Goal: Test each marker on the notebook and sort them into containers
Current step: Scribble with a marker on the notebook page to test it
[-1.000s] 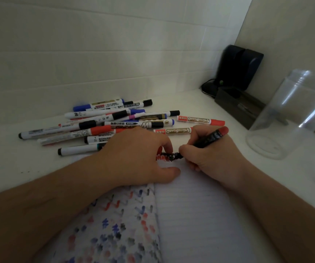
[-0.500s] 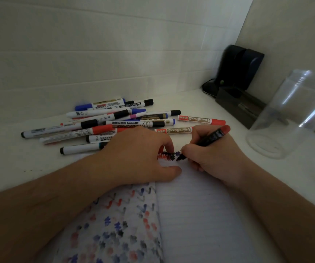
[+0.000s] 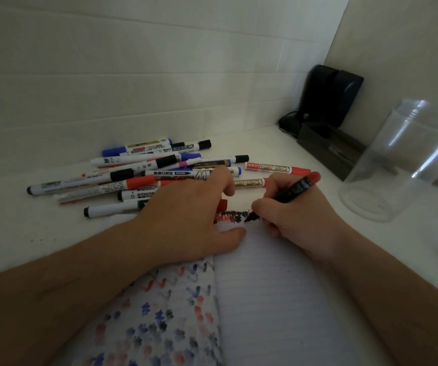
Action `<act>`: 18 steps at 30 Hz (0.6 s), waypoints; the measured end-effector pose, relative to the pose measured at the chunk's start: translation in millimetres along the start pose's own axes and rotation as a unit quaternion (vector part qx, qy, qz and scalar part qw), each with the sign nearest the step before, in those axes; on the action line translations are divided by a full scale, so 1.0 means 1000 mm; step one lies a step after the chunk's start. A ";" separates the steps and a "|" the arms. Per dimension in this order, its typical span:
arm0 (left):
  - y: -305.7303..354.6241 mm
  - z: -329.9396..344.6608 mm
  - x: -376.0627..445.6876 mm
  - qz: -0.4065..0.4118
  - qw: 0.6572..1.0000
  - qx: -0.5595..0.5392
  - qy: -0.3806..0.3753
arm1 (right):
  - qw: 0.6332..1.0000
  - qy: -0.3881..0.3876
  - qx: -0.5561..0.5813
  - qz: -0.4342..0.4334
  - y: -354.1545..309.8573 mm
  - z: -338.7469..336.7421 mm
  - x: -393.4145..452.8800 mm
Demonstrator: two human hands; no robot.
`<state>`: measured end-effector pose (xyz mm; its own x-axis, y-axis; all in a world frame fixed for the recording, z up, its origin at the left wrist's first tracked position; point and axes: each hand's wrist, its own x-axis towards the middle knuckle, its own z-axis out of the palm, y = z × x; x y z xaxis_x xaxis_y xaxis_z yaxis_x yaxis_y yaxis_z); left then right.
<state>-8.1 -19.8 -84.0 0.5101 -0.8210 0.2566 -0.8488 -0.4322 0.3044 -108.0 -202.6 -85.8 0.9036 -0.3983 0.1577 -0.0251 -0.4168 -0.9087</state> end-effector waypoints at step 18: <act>-0.005 0.006 -0.002 0.046 0.991 -0.123 0.035 | 0.956 -0.102 0.272 0.034 -0.001 -0.009 -0.003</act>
<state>-5.6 -17.9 -91.3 0.4482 -0.8205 0.3548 -0.8371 -0.2459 0.4887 -114.6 -208.7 -81.6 0.9739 -0.2184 0.0618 0.0883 0.1135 -0.9896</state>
